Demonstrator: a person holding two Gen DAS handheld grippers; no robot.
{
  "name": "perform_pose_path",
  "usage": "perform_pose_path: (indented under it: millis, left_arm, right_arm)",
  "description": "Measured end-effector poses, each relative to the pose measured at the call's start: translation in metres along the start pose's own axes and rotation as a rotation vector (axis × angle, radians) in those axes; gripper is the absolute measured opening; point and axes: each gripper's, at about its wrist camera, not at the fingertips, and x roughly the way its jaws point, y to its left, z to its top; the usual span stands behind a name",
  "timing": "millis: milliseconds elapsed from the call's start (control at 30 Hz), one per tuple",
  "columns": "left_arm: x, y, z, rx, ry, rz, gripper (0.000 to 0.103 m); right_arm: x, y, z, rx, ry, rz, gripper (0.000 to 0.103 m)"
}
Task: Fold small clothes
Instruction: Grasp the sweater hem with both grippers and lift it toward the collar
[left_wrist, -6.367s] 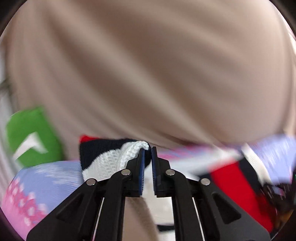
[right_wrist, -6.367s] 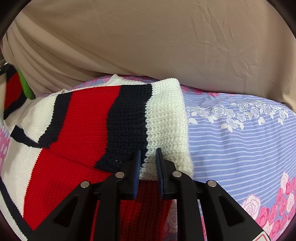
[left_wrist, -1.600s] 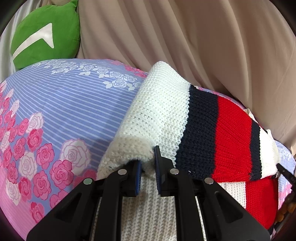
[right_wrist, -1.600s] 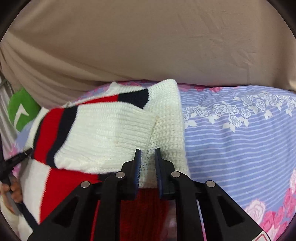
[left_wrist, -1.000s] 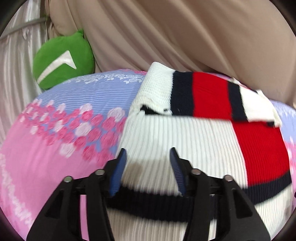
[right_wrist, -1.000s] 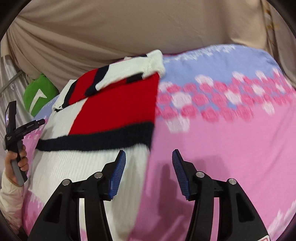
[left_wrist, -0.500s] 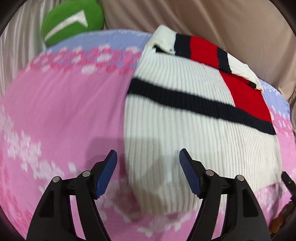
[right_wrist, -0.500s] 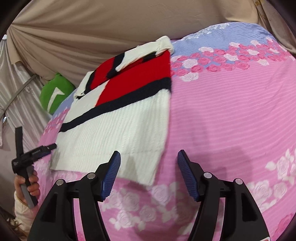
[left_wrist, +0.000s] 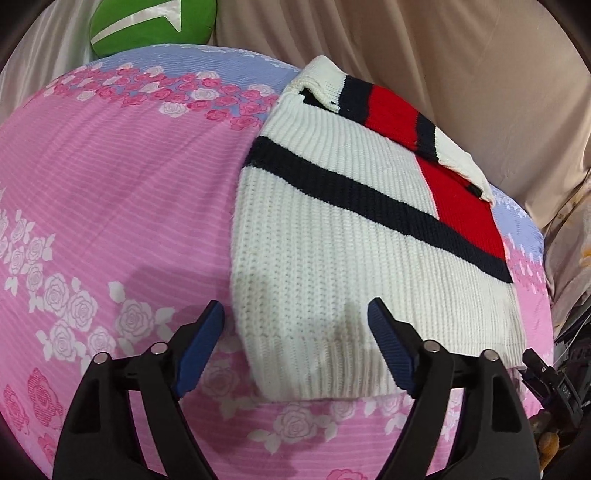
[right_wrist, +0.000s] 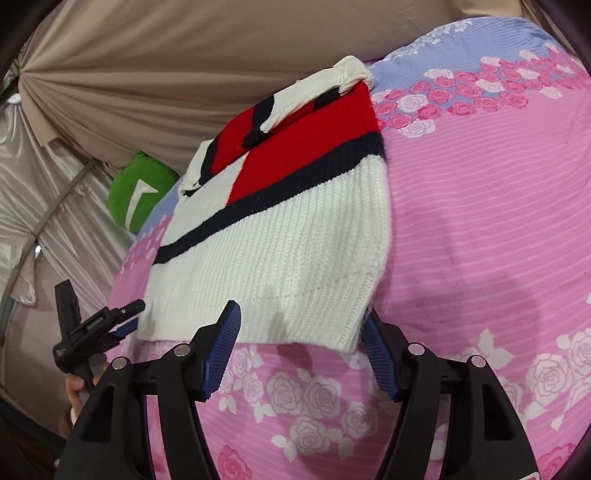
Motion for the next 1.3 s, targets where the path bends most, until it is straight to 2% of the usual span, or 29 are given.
perform_pose_path:
  millis: [67,100,133,200,233,300,333,367,467,533,767,967,1067,1200,1300]
  left_arm:
    - [0.001,-0.001,0.002,-0.004,0.005,-0.015,0.063]
    - [0.003,-0.001,0.003,-0.008,0.008,-0.02,0.057]
    - [0.003,-0.001,0.004,-0.009,0.01,-0.019,0.055]
    - [0.004,0.0,0.006,-0.019,0.014,-0.025,0.048]
    - [0.004,0.001,0.006,-0.028,0.015,-0.027,0.042]
    - [0.005,0.004,0.006,-0.039,0.024,-0.036,0.029]
    - [0.007,0.005,0.006,-0.045,0.033,-0.041,0.017]
    - [0.008,0.006,0.006,-0.049,0.039,-0.046,0.01]
    - [0.006,0.005,0.004,-0.044,0.035,-0.056,0.007]
    - [-0.003,0.002,0.003,-0.033,0.015,-0.066,0.007]
    - [-0.055,-0.01,-0.002,0.024,-0.063,-0.135,0.006]
    - [-0.132,-0.022,-0.026,0.102,-0.144,-0.245,0.006]
    - [-0.186,-0.024,-0.045,0.159,-0.229,-0.326,0.006]
    - [-0.258,-0.02,-0.064,0.218,-0.411,-0.411,0.006]
    - [-0.292,-0.018,-0.066,0.235,-0.518,-0.447,0.006]
  right_arm:
    - [0.001,0.002,0.001,0.001,-0.002,0.003,0.065]
    - [0.002,0.003,0.001,-0.001,-0.004,-0.001,0.062]
    - [0.002,0.003,0.001,-0.001,-0.004,-0.003,0.059]
    - [0.006,0.003,0.002,0.005,0.011,-0.007,0.041]
    - [0.008,0.003,0.002,0.007,0.016,-0.013,0.037]
    - [0.011,0.004,0.002,0.006,0.027,-0.013,0.014]
    - [0.012,0.004,0.002,0.004,0.03,-0.014,0.012]
    - [0.012,0.005,0.002,-0.002,0.032,-0.013,0.008]
    - [0.008,0.006,0.002,-0.019,0.008,-0.011,0.005]
    - [-0.002,0.01,0.0,-0.032,-0.042,0.001,0.004]
    - [-0.049,0.025,-0.012,-0.078,-0.192,0.034,0.004]
    - [-0.13,0.035,-0.042,-0.147,-0.359,0.141,0.004]
    - [-0.176,0.049,-0.061,-0.221,-0.437,0.174,0.004]
    - [-0.235,0.083,-0.082,-0.358,-0.544,0.225,0.004]
    - [-0.267,0.101,-0.085,-0.41,-0.621,0.295,0.004]
